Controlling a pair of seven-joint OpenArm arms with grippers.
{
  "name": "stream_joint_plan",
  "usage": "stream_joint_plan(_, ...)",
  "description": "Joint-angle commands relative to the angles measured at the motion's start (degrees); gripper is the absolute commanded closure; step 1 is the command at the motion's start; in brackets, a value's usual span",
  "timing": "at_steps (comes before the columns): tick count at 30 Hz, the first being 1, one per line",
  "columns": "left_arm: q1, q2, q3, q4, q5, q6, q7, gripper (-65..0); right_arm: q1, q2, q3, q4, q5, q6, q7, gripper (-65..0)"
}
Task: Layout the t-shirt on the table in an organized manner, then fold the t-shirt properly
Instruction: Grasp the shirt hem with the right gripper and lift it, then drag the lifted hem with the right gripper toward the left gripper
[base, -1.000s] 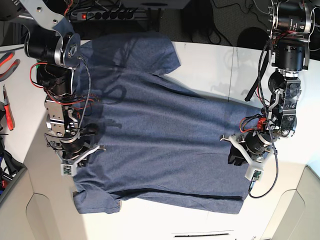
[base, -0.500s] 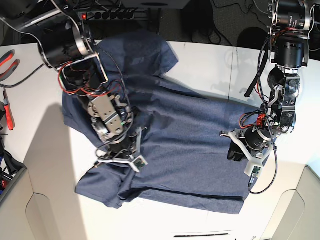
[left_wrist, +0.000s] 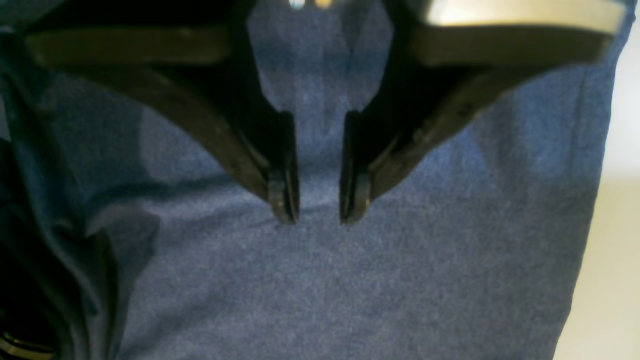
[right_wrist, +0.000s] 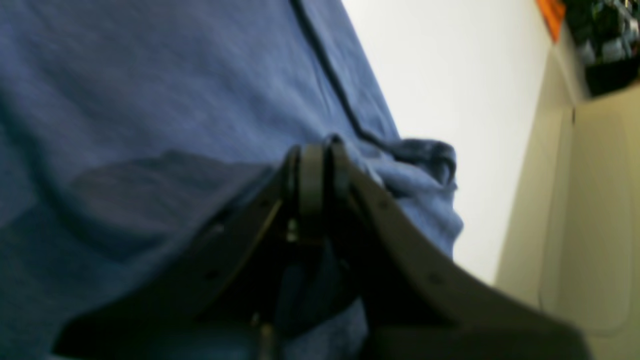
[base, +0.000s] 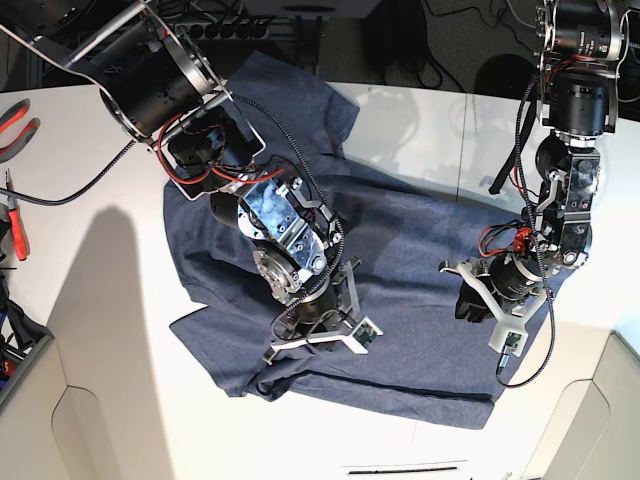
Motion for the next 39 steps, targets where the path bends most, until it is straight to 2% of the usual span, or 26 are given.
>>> stream_joint_plan(1,-1.2,-0.6,-0.3,0.9,-0.6,0.0,-1.1,-18.0,1.6,-0.5,0.4,1.0,-0.4,-1.2,0.2,-1.9)
stream_joint_plan(5,-1.2,-0.6,-0.3,0.9,-0.6,0.0,-1.1,-18.0,0.7,-0.4,2.2,1.0,-0.4,-2.3,-1.0,-27.1)
stream_joint_plan(6,-1.2,-0.6,-0.3,0.9,-0.6,0.0,-1.1,-18.0,0.2,-0.4,2.9,1.0,-0.3,-2.3,-1.0,-31.1)
stream_joint_plan(7,-1.2,-0.6,-0.3,0.9,-0.6,0.0,-1.1,-18.0,-0.6,-0.4,3.7,1.0,0.0,-2.3,-1.0,-32.3)
stream_joint_plan(11,-1.2,-0.6,-0.3,0.9,-0.6,0.0,-1.1,-18.0,-4.8,-0.3,6.4,1.0,0.6,-2.6,-1.1,-32.1)
stream_joint_plan(16,-1.2,-0.6,-0.3,0.9,-0.6,0.0,-1.1,-18.0,-10.8,-0.3,7.8,1.0,-4.2,-9.0,-1.0,-32.1)
stream_joint_plan(19,-1.2,-0.6,-0.3,0.9,-0.6,0.0,-1.1,-18.0,-13.8,-0.3,7.8,1.2,-7.7,-11.1,-1.0,-32.1)
stream_joint_plan(26,-1.2,-0.6,-0.3,0.9,-0.6,0.0,-1.1,-18.0,-18.1,-0.2,7.7,5.2,-8.2,-11.3,-1.7,-32.1)
stream_joint_plan(30,-1.2,-0.6,-0.3,0.9,-0.6,0.0,-1.1,-18.0,-18.4,0.0,7.7,10.8,-8.2,-11.3,-5.1,-32.1)
stream_joint_plan(35,-1.2,-0.6,-0.3,0.9,-0.6,0.0,-1.1,-18.0,-18.4,1.0,7.7,19.7,-8.1,-11.2,-6.4,-32.1)
stream_joint_plan(39,-1.2,-0.6,-0.3,0.9,-0.6,0.0,-1.1,-18.0,-18.0,1.5,7.8,25.5,-4.5,-11.3,-6.3,-32.1)
